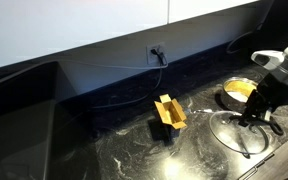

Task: Remove the glass lid from the pot

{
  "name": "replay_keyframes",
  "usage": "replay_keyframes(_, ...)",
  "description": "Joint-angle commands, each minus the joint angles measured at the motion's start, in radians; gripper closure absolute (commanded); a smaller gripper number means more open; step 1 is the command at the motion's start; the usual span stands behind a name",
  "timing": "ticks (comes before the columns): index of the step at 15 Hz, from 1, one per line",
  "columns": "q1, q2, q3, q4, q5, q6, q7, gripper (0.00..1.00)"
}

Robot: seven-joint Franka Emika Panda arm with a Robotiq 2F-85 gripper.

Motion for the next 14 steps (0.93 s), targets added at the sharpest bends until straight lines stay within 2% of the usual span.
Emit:
replay_keyframes(1,0.024,0.079,0.016,-0.028,0.053,0.166,-0.116,0.96)
replay_keyframes(5,0.049,0.199,0.051,-0.029,0.156,0.353,-0.231,0.96)
replay_keyframes(7,0.085,0.259,0.046,-0.011,0.219,0.420,-0.276,0.96)
replay_keyframes(10,0.091,0.341,0.069,0.027,0.277,0.469,-0.301,0.96)
replay_keyframes(14,0.069,0.435,0.089,0.085,0.285,0.497,-0.291,0.96)
